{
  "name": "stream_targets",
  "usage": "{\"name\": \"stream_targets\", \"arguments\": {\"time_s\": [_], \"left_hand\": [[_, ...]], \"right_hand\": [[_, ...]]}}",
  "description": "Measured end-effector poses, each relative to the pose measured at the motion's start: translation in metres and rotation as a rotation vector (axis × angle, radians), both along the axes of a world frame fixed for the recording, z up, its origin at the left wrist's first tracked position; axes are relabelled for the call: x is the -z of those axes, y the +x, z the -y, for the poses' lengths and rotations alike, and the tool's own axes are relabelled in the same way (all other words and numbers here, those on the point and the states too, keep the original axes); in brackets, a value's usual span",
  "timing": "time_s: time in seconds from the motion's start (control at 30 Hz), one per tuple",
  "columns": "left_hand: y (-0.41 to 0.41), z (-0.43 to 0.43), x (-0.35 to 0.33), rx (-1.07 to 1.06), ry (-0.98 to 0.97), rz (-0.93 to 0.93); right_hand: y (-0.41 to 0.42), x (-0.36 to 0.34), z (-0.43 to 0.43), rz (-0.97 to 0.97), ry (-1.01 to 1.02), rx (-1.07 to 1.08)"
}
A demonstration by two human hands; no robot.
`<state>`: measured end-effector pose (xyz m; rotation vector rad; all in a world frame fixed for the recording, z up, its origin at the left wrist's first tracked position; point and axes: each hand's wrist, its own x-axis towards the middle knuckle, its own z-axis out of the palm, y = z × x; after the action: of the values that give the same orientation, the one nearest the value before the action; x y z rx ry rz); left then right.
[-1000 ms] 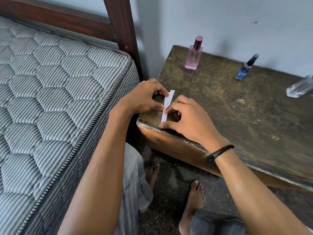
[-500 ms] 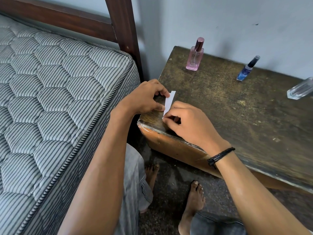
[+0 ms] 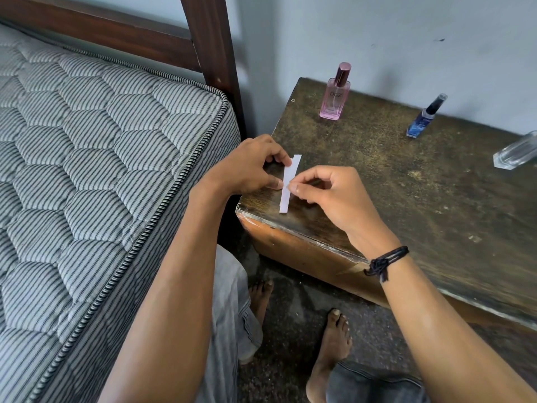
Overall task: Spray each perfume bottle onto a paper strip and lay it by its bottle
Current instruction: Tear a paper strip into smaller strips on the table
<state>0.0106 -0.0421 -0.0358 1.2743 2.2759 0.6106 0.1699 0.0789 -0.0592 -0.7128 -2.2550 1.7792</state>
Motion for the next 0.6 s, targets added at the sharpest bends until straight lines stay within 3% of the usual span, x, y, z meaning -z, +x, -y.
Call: {"name": "stream_targets", "arguments": {"time_s": [0.37,0.6], "left_hand": [[-0.001,0.003,-0.003,0.014,-0.006,0.037],[0.002,-0.001,-0.013,0.03,0.267,0.197]], "right_hand": [[-0.001,0.002,0.0,-0.197,-0.116,0.204],[-0.001,-0.002,-0.004,-0.321,-0.144,0.345]]}}
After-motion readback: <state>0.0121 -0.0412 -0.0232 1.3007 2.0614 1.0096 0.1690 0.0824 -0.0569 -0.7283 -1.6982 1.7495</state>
